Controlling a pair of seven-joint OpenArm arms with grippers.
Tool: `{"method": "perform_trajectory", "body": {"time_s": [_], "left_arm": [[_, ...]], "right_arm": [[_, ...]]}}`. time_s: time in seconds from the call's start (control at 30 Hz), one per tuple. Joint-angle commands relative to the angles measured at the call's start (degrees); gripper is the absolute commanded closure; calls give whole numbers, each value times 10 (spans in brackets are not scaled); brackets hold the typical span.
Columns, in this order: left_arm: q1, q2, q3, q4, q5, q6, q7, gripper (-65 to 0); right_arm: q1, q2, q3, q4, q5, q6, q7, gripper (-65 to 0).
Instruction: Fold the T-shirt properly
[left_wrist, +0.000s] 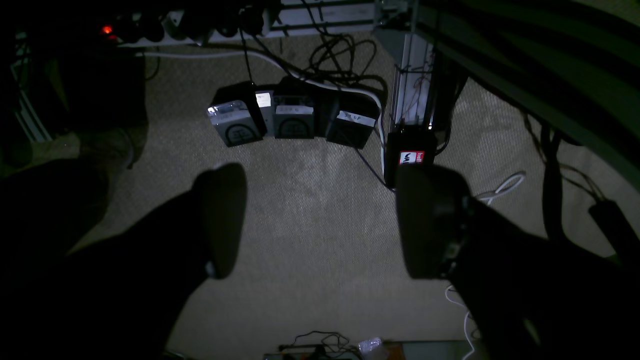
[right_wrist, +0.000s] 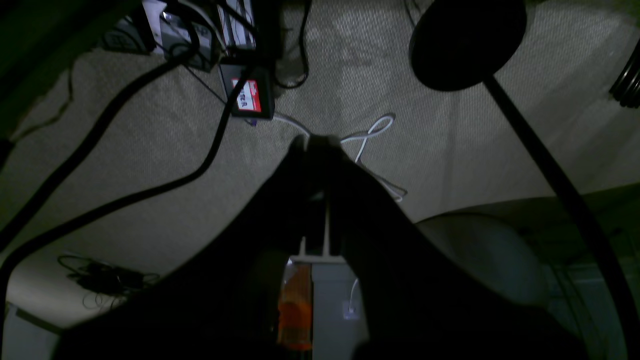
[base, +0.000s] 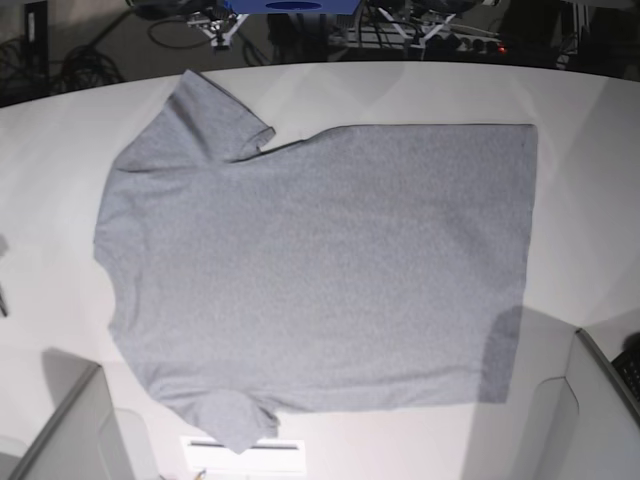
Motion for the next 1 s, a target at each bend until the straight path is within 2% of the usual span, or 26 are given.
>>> {"method": "perform_trajectory", "body": {"time_s": [0.0, 0.1, 0.23, 0.27, 0.43, 0.57, 0.83, 0.97], "left_arm": [[3, 1, 0, -1, -1, 1, 2, -397], [3, 1, 0, -2, -1, 1, 2, -257], [6, 1, -1, -2, -1, 2, 3, -16], [6, 1, -1, -2, -1, 2, 3, 0], [6, 1, -1, -2, -2, 2, 4, 0], [5, -1, -1, 3, -2, 2, 37, 0], [2, -1, -1, 6, -2, 0, 36, 0], [22, -1, 0, 69, -1, -1, 36, 0]], "right_arm": [[0, 3, -1, 0, 0, -4, 0, 0], [-1, 3, -1, 0, -1, -4, 0, 0], [-1, 10, -2, 0, -1, -4, 0, 0], [-1, 12, -2, 0, -1, -4, 0, 0], [-1, 14, -2, 0, -1, -4, 0, 0], [-1, 14, -2, 0, -1, -4, 0, 0], [-1, 14, -1, 0, -1, -2, -2, 0], [-2, 14, 1, 0, 1, -2, -2, 0]]}}
